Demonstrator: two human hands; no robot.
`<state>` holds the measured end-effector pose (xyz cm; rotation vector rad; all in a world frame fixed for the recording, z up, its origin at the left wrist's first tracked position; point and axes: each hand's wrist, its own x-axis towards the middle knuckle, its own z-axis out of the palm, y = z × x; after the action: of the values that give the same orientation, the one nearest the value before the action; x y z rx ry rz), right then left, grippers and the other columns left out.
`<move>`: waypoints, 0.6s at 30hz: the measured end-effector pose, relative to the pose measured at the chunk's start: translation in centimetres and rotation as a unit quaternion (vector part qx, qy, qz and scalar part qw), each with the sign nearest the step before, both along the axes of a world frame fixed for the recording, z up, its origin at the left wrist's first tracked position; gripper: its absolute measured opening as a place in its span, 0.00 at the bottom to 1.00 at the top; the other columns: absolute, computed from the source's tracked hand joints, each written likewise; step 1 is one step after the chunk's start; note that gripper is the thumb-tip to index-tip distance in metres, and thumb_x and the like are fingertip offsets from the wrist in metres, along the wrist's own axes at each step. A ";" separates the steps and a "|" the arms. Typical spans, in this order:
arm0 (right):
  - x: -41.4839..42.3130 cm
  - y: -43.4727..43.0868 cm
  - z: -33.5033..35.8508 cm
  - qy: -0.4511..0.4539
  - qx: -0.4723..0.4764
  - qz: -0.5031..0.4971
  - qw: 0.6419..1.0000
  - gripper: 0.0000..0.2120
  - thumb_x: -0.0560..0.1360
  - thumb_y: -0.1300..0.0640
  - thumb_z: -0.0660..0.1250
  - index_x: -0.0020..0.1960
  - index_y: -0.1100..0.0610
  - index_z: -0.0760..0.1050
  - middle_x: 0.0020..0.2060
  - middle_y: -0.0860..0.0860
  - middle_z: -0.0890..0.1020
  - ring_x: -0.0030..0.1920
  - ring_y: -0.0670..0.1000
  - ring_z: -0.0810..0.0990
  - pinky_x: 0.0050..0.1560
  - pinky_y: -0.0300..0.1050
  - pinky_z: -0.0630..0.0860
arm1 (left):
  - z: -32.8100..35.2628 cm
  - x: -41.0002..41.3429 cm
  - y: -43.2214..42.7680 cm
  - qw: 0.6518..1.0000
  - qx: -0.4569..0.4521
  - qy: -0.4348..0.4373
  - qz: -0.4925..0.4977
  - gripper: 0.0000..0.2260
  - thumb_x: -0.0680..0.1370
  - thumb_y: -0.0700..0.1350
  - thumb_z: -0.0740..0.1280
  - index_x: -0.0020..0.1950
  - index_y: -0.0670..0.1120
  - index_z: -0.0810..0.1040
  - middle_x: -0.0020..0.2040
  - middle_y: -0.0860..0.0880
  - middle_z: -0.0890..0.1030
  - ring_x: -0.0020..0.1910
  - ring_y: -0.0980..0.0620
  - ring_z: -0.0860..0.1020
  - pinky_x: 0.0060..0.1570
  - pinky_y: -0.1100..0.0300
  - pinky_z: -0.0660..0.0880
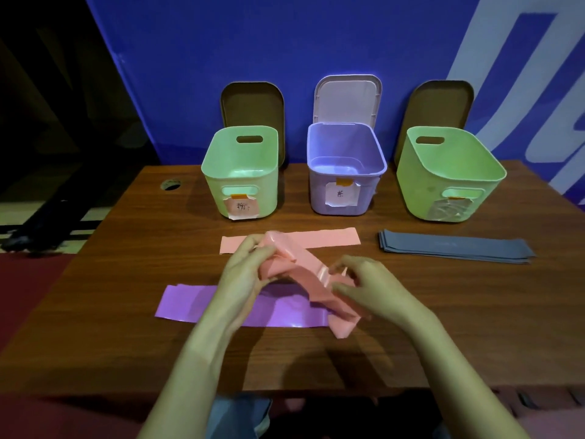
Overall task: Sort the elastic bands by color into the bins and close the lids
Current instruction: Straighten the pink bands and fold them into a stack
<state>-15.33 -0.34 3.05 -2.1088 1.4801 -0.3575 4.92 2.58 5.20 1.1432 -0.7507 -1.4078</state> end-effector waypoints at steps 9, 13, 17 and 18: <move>-1.2 2.9 -0.9 -0.317 0.043 -0.022 0.947 0.18 0.72 0.52 0.70 0.60 0.48 0.71 0.51 0.44 0.80 0.55 0.43 0.77 0.61 0.47 0.73 | 0.5 -4.0 0.7 0.980 -0.068 -0.147 -0.118 0.16 0.68 0.31 0.72 0.52 0.45 0.76 0.47 0.49 0.80 0.45 0.55 0.78 0.47 0.64 0.77; -1.4 3.0 -0.8 -0.300 0.037 -0.041 0.952 0.12 0.77 0.63 0.62 0.54 0.49 0.77 0.48 0.48 0.82 0.50 0.46 0.80 0.53 0.45 0.77 | 1.2 -4.3 0.8 0.950 -0.151 -0.247 -0.115 0.11 0.72 0.33 0.70 0.45 0.50 0.79 0.43 0.55 0.81 0.42 0.58 0.78 0.46 0.65 0.76; -1.5 2.1 -0.9 -0.539 0.291 -0.210 0.762 0.13 0.80 0.53 0.55 0.57 0.58 0.73 0.49 0.59 0.81 0.45 0.56 0.82 0.44 0.53 0.80 | 1.0 -4.8 1.7 0.855 -0.233 -0.419 -0.195 0.14 0.73 0.36 0.69 0.41 0.57 0.80 0.42 0.58 0.82 0.44 0.60 0.78 0.46 0.66 0.73; -1.7 1.9 -1.1 -0.552 0.329 -0.218 0.735 0.17 0.79 0.48 0.57 0.58 0.60 0.73 0.49 0.61 0.81 0.45 0.58 0.82 0.47 0.57 0.79 | 0.7 -5.0 1.9 0.843 -0.237 -0.432 -0.216 0.15 0.72 0.36 0.69 0.40 0.59 0.80 0.41 0.58 0.81 0.43 0.61 0.77 0.45 0.68 0.72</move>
<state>-17.03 1.59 1.93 -0.6471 1.0355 -0.8949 -0.04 4.45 5.91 1.2245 -1.9838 -0.8899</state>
